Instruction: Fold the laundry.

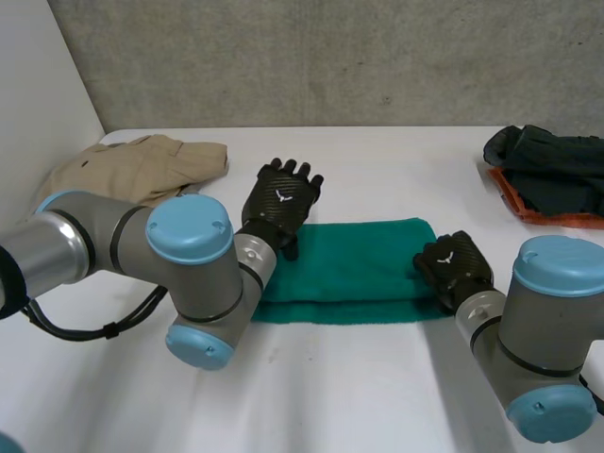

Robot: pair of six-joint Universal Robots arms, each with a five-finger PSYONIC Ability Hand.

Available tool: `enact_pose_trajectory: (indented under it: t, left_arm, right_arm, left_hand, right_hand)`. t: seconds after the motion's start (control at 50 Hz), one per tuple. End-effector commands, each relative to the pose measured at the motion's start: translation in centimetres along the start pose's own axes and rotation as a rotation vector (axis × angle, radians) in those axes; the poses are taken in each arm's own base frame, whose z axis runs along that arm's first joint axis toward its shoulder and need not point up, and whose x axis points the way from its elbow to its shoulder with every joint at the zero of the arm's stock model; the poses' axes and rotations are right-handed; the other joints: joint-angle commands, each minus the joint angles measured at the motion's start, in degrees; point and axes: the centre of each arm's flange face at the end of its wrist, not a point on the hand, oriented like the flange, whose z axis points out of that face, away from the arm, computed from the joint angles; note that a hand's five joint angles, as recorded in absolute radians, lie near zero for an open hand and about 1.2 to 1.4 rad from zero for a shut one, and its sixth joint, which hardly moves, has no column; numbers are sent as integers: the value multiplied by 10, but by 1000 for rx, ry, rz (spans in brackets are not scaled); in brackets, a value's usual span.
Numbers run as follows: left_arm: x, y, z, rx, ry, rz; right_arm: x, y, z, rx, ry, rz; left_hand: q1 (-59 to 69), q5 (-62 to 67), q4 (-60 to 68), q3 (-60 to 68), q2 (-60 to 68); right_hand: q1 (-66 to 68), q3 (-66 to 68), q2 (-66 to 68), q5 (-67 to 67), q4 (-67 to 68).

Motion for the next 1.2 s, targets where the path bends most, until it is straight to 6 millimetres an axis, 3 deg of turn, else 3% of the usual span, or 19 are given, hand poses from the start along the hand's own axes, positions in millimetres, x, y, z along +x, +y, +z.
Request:
enact_pose_trajectory:
  t: [0.02, 0.1, 0.18, 0.2, 0.28, 0.34, 0.38, 0.42, 0.46, 0.48, 0.5, 0.54, 0.56, 0.64, 0.72, 0.82, 0.96, 1.08, 1.2]
  left_arm:
    - [-25, -7, -15, -14, -40, -4]
    - [-52, -9, -21, -24, -95, -20]
    - [-69, -18, -30, -11, -133, -49]
    - [-70, -18, -31, -11, -136, -58]
    - [-84, -19, -40, -16, -168, -102]
    - [-89, -17, -45, -23, -180, -128]
    - [-88, -13, -48, -35, -179, -146]
    - [-87, -12, -49, -39, -178, -152]
    - [-86, -12, -49, -39, -176, -162]
    - [-86, -11, -49, -39, -174, -166]
    - [-85, -12, -49, -37, -173, -169]
    - [-84, -15, -48, -26, -171, -182]
    - [-84, -16, -48, -22, -170, -188]
    - [-76, -27, -47, 12, -149, -229]
    - [-59, -43, -49, 58, -101, -286]
    - [-40, -54, -49, 80, -48, -357]
    - [10, -25, -48, -47, 59, -380]
    - [20, 18, -50, -282, 9, -345]
    - [21, 35, -55, -401, -13, -316]
  right_arm:
    - [30, -11, 5, -33, 182, -298]
    - [35, -45, 13, 116, 272, -423]
    - [-2, -96, 2, 380, 236, -465]
    - [-26, -108, -4, 485, 174, -479]
    - [-96, -107, -19, 650, -51, -527]
    - [-135, -98, -36, 710, -197, -558]
    - [-144, -94, -40, 696, -233, -560]
    - [-142, -90, -42, 648, -247, -543]
    - [-139, -88, -42, 610, -250, -513]
    - [-136, -87, -43, 580, -258, -456]
    - [-133, -88, -43, 568, -258, -418]
    - [-117, -93, -42, 546, -241, -319]
    - [-88, -103, -40, 539, -200, -198]
    - [-28, -115, -40, 525, -136, 125]
    - [-6, -106, -35, 418, -178, 365]
    - [21, -93, -19, 269, -188, 508]
    - [6, -71, 16, 69, -293, 540]
    - [-12, -57, 31, -10, -382, 543]
    - [-21, -46, 40, -36, -380, 452]
  left_hand:
    - [-23, -29, -19, -23, -21]
    - [-23, -29, -19, -23, -21]
    - [-23, -29, -19, -23, -21]
    - [-23, -29, -19, -23, -21]
    - [-23, -29, -19, -23, -21]
    - [-22, -29, -18, -22, -21]
    - [-23, -29, -19, -23, -21]
    - [-23, -29, -19, -23, -21]
    - [-23, -29, -19, -23, -21]
    - [-23, -29, -19, -23, -21]
    - [-23, -29, -19, -23, -21]
    - [-23, -29, -19, -23, -21]
    - [-23, -29, -19, -23, -21]
    - [-21, -27, -17, -20, -19]
    - [-14, -20, -10, -14, -12]
    - [-12, -19, -8, -12, -11]
    - [-6, -12, -2, -5, -4]
    - [-6, -12, -2, -5, -4]
    - [-6, -12, -2, -5, -4]
  right_hand:
    - [155, 120, 124, 138, 115]
    - [155, 120, 124, 138, 115]
    - [155, 120, 124, 138, 115]
    - [155, 120, 124, 138, 115]
    - [155, 120, 124, 138, 115]
    - [155, 120, 124, 138, 115]
    - [155, 120, 124, 138, 115]
    - [2, -33, -29, -15, -38]
    - [-261, -295, -291, -277, -301]
    - [-482, -516, -512, -498, -522]
    - [-532, -567, -563, -549, -572]
    - [-545, -580, -576, -562, -585]
    - [-545, -580, -576, -562, -585]
    - [-545, -580, -576, -562, -585]
    - [-545, -580, -576, -562, -585]
    - [-545, -580, -576, -562, -585]
    - [-545, -580, -576, -562, -585]
    - [-545, -580, -576, -562, -585]
    - [-528, -562, -558, -544, -568]
